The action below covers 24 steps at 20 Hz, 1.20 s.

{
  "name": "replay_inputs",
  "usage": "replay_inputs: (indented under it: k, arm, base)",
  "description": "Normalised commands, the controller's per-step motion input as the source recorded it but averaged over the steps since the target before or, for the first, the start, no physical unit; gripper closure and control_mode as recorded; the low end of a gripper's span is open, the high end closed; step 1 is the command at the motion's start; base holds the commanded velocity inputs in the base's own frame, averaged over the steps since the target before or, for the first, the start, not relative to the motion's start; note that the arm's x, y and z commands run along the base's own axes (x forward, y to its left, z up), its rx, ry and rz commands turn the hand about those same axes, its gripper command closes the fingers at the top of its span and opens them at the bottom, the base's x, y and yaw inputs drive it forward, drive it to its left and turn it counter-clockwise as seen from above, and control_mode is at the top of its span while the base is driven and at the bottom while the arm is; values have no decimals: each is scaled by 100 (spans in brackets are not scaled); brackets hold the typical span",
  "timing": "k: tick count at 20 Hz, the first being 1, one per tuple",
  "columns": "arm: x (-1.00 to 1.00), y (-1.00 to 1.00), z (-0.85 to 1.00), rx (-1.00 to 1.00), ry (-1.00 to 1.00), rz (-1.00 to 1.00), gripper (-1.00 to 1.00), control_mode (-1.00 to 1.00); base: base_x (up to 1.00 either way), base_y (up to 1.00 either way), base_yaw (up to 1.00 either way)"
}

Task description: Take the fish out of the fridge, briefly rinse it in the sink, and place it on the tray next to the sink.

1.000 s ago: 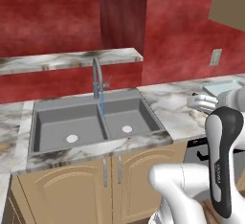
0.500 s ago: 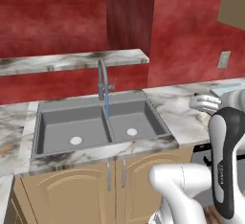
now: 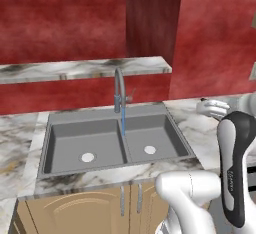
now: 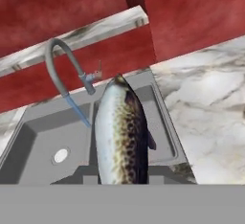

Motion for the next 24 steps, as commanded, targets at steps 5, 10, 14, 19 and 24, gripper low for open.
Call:
replay_inputs:
  k: [5, 10, 14, 19, 24]
  arm:
    - [59, 0, -32, 0, 11, 35, 100, -100]
    - [100, 6, -39, 0, 19, 36, 100, -100]
    - [94, 10, -44, 0, 13, 36, 100, -100]
    - [61, 2, -43, 0, 3, 41, 100, -100]
    - [57, 30, -31, 1, 0, 34, 100, -100]
  base:
    - [0, 0, 0]
    - [0, 0, 0]
    - [0, 0, 0]
    - [0, 0, 0]
    - [0, 0, 0]
